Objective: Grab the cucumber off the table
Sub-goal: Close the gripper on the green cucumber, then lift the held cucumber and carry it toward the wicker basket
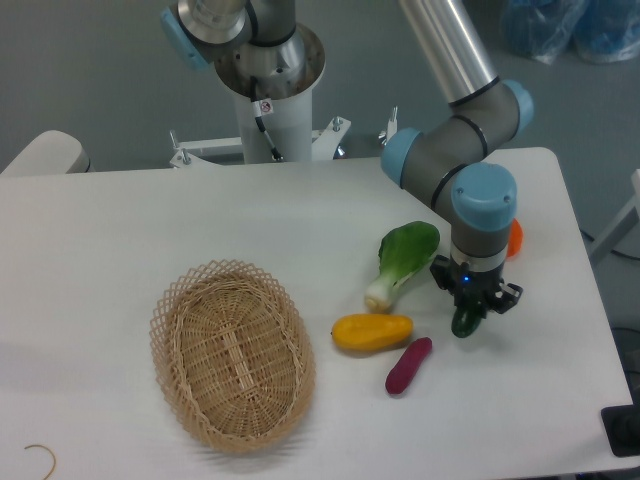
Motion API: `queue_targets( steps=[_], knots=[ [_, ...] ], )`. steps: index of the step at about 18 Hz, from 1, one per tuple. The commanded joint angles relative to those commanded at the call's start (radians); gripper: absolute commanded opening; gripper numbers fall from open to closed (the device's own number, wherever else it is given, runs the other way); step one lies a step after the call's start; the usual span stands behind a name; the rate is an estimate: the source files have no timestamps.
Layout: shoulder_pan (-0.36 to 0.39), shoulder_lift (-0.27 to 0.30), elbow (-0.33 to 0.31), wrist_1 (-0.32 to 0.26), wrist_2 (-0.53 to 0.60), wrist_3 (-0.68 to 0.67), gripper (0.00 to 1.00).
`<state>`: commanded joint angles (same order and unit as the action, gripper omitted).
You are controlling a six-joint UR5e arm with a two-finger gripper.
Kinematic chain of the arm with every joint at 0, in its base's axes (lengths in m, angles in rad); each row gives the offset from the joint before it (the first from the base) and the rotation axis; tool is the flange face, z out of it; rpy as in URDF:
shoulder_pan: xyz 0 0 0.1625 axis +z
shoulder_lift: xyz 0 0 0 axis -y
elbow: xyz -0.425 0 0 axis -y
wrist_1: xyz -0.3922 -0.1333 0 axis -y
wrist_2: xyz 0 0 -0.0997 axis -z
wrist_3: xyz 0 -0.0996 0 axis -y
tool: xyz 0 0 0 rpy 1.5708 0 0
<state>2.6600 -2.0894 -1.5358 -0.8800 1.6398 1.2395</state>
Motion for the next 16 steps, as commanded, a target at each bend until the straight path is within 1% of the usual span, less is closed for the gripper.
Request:
queue_targets(
  steps=[1,3,6,9,10,12,14,16],
  knots=[
    [-0.003,0.003,0.029,-0.054,0.000,-0.005,0.13],
    [-0.020,0.017,0.083,-0.126,-0.003,-0.009,0.13],
    [-0.032,0.046,0.128,-0.195,-0.011,-0.015,0.13],
    [-0.072,0.086,0.155,-0.249,-0.023,-0.050,0.13],
    [-0.077,0.095,0.157,-0.257,-0.035,-0.075,0.13],
    [-0.109,0.106,0.160,-0.260,-0.075,-0.139,0.13],
    [-0.130,0.107,0.167,-0.260,-0.078,-0.208,0.13],
    [-0.153,0.112,0.175,-0.261,-0.077,-0.235,0.13]
  ],
)
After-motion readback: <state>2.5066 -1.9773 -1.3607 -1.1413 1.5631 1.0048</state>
